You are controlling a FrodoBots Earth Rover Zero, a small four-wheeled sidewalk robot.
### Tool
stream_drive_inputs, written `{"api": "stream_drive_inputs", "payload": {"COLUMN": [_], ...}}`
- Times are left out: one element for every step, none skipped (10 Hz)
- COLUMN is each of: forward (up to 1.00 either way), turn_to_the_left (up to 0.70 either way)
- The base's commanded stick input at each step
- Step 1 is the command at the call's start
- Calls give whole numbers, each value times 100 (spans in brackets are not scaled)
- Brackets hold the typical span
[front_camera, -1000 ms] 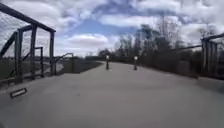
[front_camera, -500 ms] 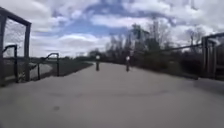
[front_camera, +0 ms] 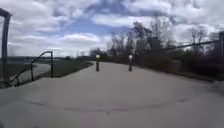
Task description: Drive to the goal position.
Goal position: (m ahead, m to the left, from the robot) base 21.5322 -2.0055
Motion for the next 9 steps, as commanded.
{"api": "stream_drive_inputs", "payload": {"forward": [95, 95, 95, 95, 95, 95, 95, 96, 95], "turn_to_the_left": [0, 0, 0, 0, 0, 0, 0, 0, 0]}}
